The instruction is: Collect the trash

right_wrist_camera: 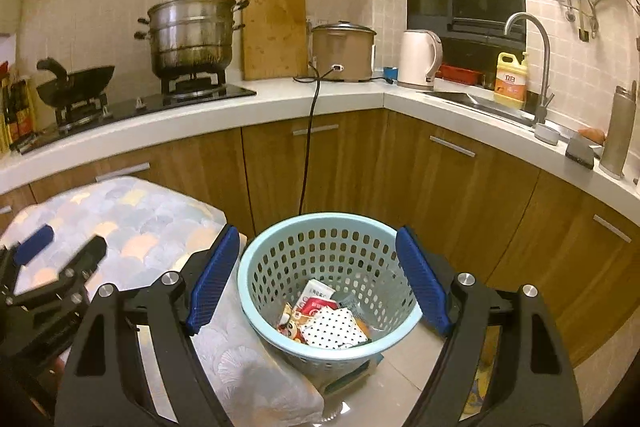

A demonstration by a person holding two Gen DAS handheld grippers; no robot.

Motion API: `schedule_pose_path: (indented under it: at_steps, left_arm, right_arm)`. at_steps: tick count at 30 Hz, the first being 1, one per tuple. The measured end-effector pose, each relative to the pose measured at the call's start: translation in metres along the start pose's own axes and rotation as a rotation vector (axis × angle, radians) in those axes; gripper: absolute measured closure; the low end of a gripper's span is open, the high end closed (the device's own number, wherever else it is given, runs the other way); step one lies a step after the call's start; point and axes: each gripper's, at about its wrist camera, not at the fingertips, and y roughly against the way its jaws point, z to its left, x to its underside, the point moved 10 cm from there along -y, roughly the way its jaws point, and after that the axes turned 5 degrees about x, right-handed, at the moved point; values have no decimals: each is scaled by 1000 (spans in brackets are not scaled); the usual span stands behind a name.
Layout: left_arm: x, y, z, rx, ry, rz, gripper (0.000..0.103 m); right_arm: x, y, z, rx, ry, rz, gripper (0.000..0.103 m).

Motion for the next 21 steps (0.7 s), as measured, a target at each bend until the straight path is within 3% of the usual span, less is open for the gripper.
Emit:
schedule_pose_path:
  at_steps: [21]
  left_arm:
    - [2, -3, 0, -6, -12, 6, 15]
  right_arm:
    - [-3, 5, -10, 1, -23, -3, 26]
